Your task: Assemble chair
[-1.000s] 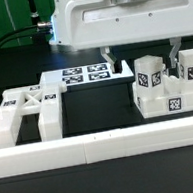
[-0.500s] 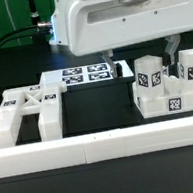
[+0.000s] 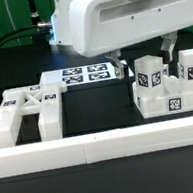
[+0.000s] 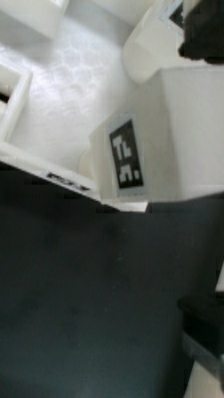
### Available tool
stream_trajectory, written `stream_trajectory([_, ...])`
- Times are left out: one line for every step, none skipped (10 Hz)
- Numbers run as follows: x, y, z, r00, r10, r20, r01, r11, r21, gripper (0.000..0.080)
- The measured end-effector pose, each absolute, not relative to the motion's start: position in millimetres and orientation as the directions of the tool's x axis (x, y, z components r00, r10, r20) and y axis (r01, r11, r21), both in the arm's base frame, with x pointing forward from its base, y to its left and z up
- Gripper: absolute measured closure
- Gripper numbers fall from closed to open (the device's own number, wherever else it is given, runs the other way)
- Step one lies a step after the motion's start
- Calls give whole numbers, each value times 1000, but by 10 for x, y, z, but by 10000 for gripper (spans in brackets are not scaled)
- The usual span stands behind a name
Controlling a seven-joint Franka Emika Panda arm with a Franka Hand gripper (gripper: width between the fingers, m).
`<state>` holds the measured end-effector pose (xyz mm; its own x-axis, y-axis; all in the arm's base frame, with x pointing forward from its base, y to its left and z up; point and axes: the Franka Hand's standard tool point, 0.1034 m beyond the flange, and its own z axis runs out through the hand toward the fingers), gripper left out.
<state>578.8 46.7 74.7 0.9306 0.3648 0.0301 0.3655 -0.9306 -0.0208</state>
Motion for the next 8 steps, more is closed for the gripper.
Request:
stream_trajectory([5787, 463, 744, 932, 362, 29, 363, -932, -21, 278])
stream_trajectory([5787, 462, 743, 932, 361, 29, 362, -932, -21, 414])
stream_trajectory([5786, 460, 740, 940, 340, 28, 341, -940, -22, 414])
stream_trajectory([5785, 457, 738, 940, 340, 28, 340, -940, -22, 514])
stream_trajectory([5785, 458, 737, 942, 335, 28, 335, -942, -22, 514])
stream_trajectory([5784, 461, 737, 974, 225, 25, 226, -974, -26, 514])
stream_trajectory([5779, 476, 737, 992, 123, 17, 123, -992, -30, 514])
stream_trajectory([5782, 485, 735, 1000, -2, 13, -1, -999, -32, 514])
